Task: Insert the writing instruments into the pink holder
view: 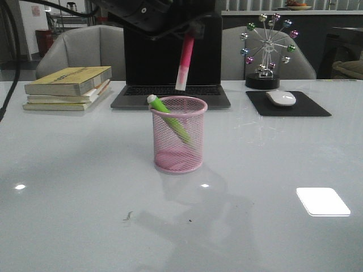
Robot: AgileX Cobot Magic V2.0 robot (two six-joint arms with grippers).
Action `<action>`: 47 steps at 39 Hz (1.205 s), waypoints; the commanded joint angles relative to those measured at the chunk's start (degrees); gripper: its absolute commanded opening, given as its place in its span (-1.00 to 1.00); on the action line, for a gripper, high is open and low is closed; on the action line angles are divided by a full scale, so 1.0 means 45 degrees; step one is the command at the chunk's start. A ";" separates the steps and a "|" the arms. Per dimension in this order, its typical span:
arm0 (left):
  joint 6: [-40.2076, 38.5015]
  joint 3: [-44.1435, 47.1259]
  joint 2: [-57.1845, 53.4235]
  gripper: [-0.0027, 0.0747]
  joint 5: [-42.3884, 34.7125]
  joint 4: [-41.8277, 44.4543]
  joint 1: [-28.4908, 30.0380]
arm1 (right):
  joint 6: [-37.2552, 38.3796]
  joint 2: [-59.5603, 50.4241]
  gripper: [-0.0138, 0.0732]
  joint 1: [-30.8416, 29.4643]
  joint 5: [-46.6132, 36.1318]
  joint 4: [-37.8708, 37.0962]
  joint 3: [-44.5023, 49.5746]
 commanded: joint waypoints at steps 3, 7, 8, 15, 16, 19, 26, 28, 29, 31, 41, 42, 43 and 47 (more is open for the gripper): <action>-0.0046 0.0230 -0.0821 -0.69 -0.1290 -0.0116 -0.0096 | -0.0025 -0.0027 0.22 -0.0074 -0.0750 -0.0266 -0.0335; -0.0099 0.0563 -0.0795 -0.69 -0.1350 -0.0447 -0.0096 | -0.0025 -0.0027 0.22 -0.0074 -0.0750 -0.0266 -0.0335; -0.0099 0.0636 -0.0754 -0.69 -0.1406 -0.0444 -0.0096 | -0.0025 -0.0027 0.22 -0.0074 -0.0750 -0.0266 -0.0335; -0.0099 0.0716 -0.0381 -0.66 -0.2102 -0.0444 -0.0096 | -0.0025 -0.0027 0.22 -0.0074 -0.0750 -0.0266 -0.0335; -0.0099 0.0716 -0.0357 -0.63 -0.2102 -0.0444 -0.0096 | -0.0025 -0.0027 0.22 -0.0074 -0.0750 -0.0266 -0.0335; -0.0099 0.0716 -0.0335 -0.41 -0.2078 -0.0444 -0.0096 | -0.0025 -0.0027 0.22 -0.0074 -0.0750 -0.0266 -0.0335; -0.0099 0.0716 -0.0335 0.19 -0.2131 -0.0444 -0.0096 | -0.0025 -0.0027 0.22 -0.0074 -0.0750 -0.0266 -0.0335; -0.0099 0.0716 -0.0358 0.26 -0.2131 -0.0444 -0.0096 | -0.0025 -0.0027 0.22 -0.0074 -0.0750 -0.0266 -0.0335; -0.0099 0.0716 -0.0374 0.27 -0.2131 -0.0444 -0.0096 | -0.0025 -0.0027 0.22 -0.0074 -0.0750 -0.0266 -0.0335; -0.0099 0.0716 -0.0428 0.25 -0.2013 -0.0444 -0.0096 | -0.0025 -0.0027 0.22 -0.0074 -0.0750 -0.0266 -0.0335; -0.0099 0.0693 -0.1777 0.11 -0.0647 -0.0226 0.0374 | -0.0025 -0.0027 0.22 -0.0074 -0.0750 -0.0266 -0.0335; -0.0099 0.0693 -0.1931 0.10 -0.0621 -0.0129 0.0474 | -0.0025 -0.0027 0.22 -0.0074 -0.0750 -0.0266 -0.0335; -0.0099 0.0693 -0.2090 0.08 -0.0559 -0.0014 0.0577 | -0.0025 -0.0027 0.22 -0.0074 -0.0750 -0.0266 -0.0335; -0.0099 0.0693 -0.2982 0.06 -0.0319 0.0442 0.1168 | -0.0025 -0.0027 0.22 -0.0074 -0.0750 -0.0266 -0.0335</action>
